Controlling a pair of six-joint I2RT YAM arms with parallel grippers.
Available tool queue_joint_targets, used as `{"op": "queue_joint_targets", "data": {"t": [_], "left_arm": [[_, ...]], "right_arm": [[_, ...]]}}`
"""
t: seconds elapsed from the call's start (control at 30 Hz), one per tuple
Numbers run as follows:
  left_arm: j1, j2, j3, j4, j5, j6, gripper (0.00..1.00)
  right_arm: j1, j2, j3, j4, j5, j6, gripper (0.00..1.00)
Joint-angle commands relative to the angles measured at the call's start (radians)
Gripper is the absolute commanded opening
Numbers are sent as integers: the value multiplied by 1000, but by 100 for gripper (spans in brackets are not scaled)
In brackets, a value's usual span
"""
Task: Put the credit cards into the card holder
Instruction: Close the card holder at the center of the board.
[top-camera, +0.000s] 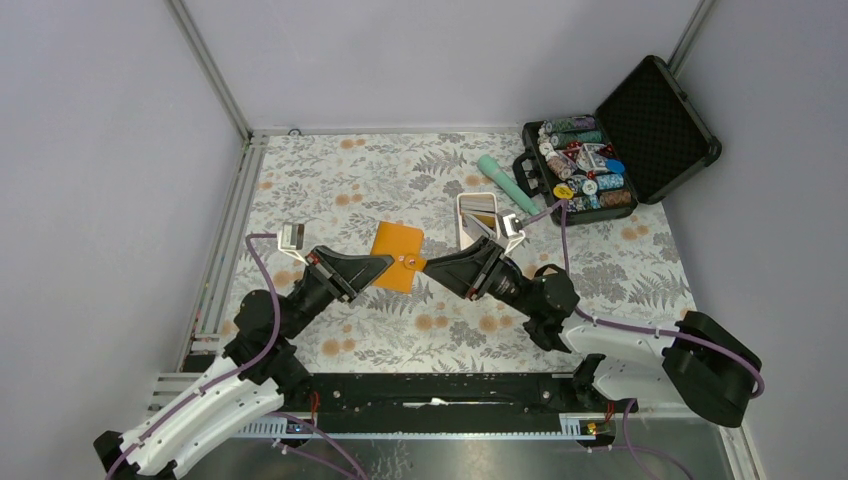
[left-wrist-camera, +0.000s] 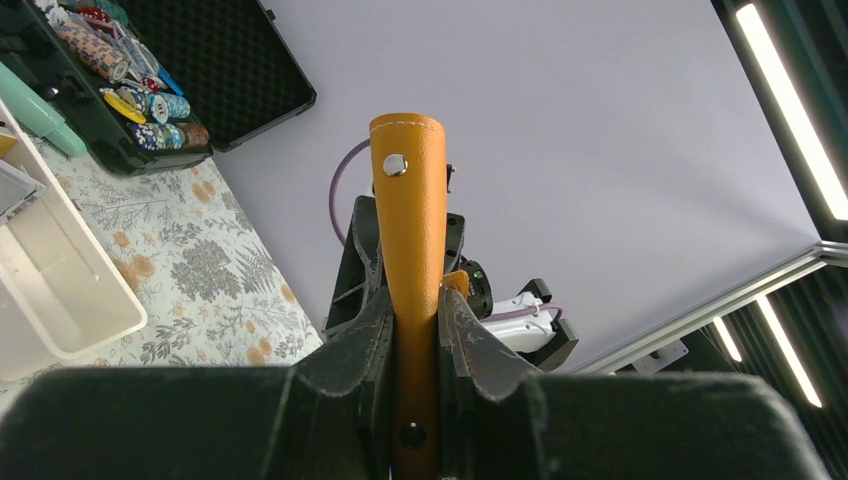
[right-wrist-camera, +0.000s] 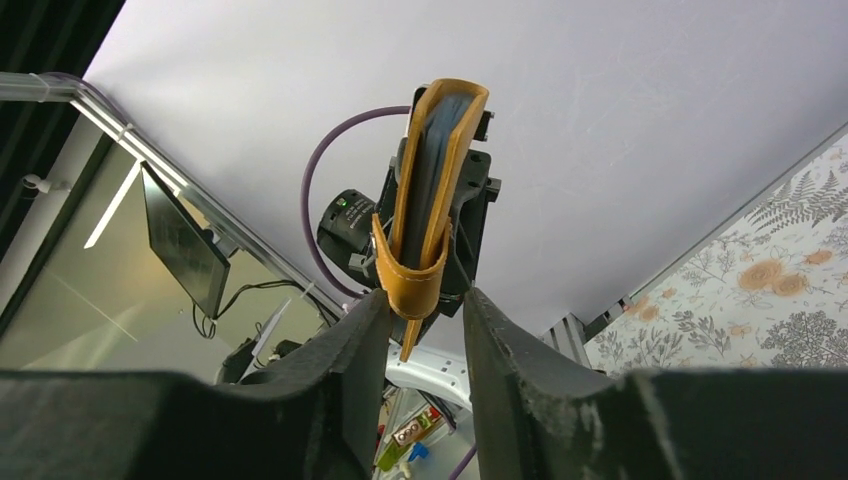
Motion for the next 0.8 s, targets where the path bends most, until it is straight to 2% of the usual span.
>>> {"op": "queue_joint_targets", "data": {"t": [0.0,0.37,0.53,0.77], "left_arm": [[0,-4,40,68,-2,-2,0],[-1,22,57,71,42,2,0],[0,36,60,66,55,13,0],[-3,42,61,40,47,40,0]], "right_arm": [[-6,16,15,91,-14,17,39],[-6,21,30,93,-24,11,35],[-6,40,44,115,-38,24,25],[-6,36,47,94,-38,25,26]]}}
